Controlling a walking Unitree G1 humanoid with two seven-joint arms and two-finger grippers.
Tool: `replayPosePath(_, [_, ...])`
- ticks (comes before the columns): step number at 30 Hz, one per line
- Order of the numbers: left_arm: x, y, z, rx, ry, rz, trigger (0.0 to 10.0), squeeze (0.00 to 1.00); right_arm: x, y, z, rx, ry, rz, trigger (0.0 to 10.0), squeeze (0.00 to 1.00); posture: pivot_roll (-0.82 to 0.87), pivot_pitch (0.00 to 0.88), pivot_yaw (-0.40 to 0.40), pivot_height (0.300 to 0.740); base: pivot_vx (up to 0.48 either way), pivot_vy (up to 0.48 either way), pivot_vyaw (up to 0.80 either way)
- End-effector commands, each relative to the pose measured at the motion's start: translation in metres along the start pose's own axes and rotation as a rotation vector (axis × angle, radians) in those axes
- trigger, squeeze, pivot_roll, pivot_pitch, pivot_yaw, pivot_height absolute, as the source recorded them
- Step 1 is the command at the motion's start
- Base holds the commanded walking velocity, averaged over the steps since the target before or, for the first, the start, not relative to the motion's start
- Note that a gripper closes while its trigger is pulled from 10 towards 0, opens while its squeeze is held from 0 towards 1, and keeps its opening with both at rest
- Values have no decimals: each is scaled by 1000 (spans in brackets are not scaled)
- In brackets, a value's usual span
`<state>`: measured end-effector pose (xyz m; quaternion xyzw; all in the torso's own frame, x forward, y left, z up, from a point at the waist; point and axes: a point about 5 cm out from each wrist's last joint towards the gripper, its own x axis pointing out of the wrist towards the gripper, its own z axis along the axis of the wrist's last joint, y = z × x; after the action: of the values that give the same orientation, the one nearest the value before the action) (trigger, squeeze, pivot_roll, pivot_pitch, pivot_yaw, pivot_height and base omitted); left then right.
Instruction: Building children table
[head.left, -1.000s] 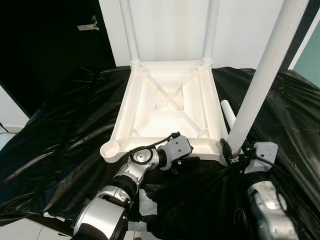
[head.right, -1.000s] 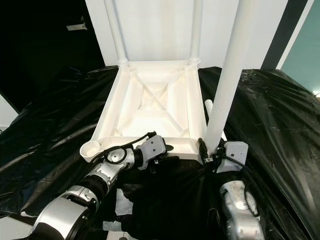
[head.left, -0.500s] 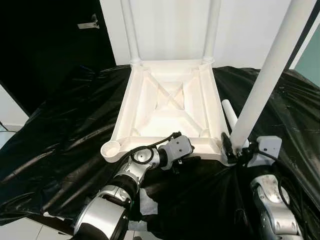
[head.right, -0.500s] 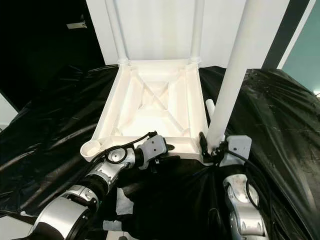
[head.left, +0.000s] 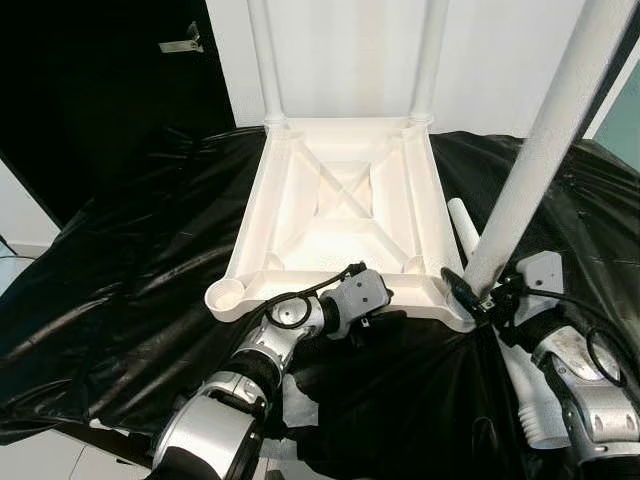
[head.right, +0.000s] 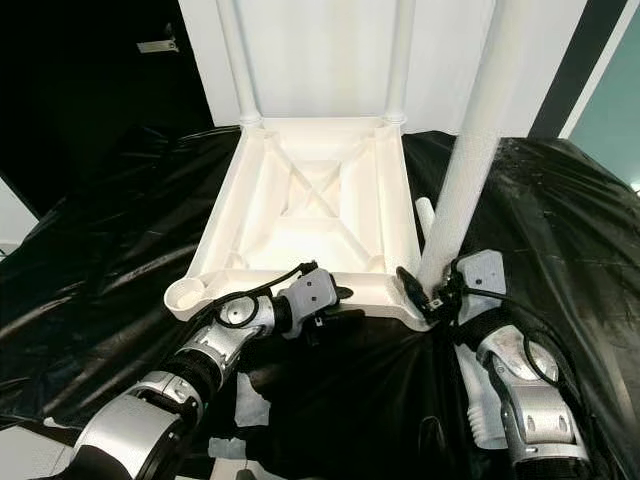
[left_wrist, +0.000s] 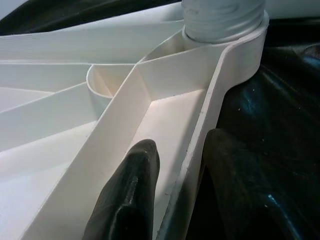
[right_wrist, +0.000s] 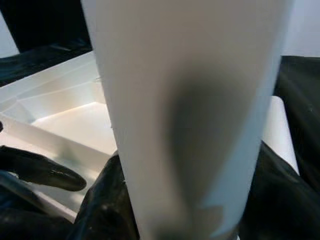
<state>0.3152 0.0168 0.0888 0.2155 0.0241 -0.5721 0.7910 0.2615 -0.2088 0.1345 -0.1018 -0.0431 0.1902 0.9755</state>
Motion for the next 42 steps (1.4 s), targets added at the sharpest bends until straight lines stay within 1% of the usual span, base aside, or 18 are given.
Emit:
replayPosePath(1, [-4, -8, -24, -75, 88, 108, 10000, 0, -4, -3, -4, 25, 28, -32, 0, 0, -61, 0, -16, 740, 0, 0, 0])
replayPosePath(4, [-4, -8, -24, -75, 88, 110, 10000, 0, -6, 0, -8, 46, 39, -77, 0, 0, -60, 0, -15, 740, 0, 0, 0])
replayPosePath(6, [-5, -8, -25, -75, 88, 109, 10000, 0, -8, 4, -11, 56, 39, -159, 0, 0, -61, 0, -12, 740, 0, 0, 0])
replayPosePath(7, [-5, -8, -25, -75, 88, 108, 10000, 0, -11, 8, -15, 77, 42, -264, 0, 0, -62, 0, -10, 740, 0, 0, 0])
replayPosePath(11, [-5, -8, -25, -75, 87, 106, 10000, 0, -13, 14, -17, 86, 41, -341, 0, 0, -65, 0, -8, 740, 0, 0, 0])
replayPosePath(14, [-4, -8, -24, -74, 87, 102, 10000, 0, -10, 16, -14, 98, 15, -447, 0, 0, -74, 0, -2, 740, 0, 0, 0])
replayPosePath(18, [-3, -10, -23, -74, 84, 93, 10000, 0, -5, 23, -7, 98, -26, -526, 0, 0, -76, 0, -1, 740, 0, 0, 0])
replayPosePath(20, [-3, -10, -23, -74, 84, 93, 10000, 0, -5, 24, -7, 99, -29, -528, 0, 0, -76, 0, -1, 740, 0, 0, 0])
replayPosePath(23, [-2, -11, -23, -74, 82, 89, 10000, 0, 0, 32, 0, 113, -72, -508, 0, 0, -74, 0, -2, 740, 0, 0, 0])
replayPosePath(24, [-2, -11, -23, -75, 81, 89, 10000, 0, 2, 36, 2, 120, -90, -482, 10000, 0, -71, 0, -6, 740, 0, 0, 0])
replayPosePath(28, [-3, -11, -23, -81, 80, 95, 10000, 0, 3, 35, -1, 128, -63, -440, 10000, 0, -66, 0, -12, 740, 0, 0, 0])
replayPosePath(29, [-3, -11, -24, -84, 81, 99, 10000, 0, 2, 31, -2, 127, -54, -423, 10000, 1000, -65, 0, -14, 740, 0, 0, 0])
replayPosePath(33, [-4, -12, -25, -88, 82, 101, 10000, 0, 2, 24, -5, 125, -30, -350, 10000, 1000, -66, 0, -16, 740, 0, 0, 0])
replayPosePath(35, [-4, -13, -26, -89, 83, 99, 10000, 0, 3, 23, -5, 90, -9, -268, 10000, 1000, -68, 0, -16, 740, 0, 0, 0])
replayPosePath(36, [-4, -13, -26, -89, 83, 99, 10000, 0, 3, 23, -5, 90, -9, -268, 10000, 1000, -68, 0, -16, 740, 0, 0, 0])
replayPosePath(37, [-3, -13, -26, -90, 83, 100, 10000, 0, 4, 23, -5, 76, -4, -222, 10000, 0, -68, 0, -16, 740, 0, 0, 0])
replayPosePath(41, [-3, -13, -24, -90, 79, 102, 10000, 0, 0, 19, -8, 55, 42, -75, 10000, 0, -69, 0, -12, 740, 0, 0, 0])
replayPosePath(42, [-3, -13, -24, -90, 79, 102, 10000, 0, 0, 19, -8, 55, 42, -75, 10000, 0, -69, 0, -12, 740, 0, 0, 0])
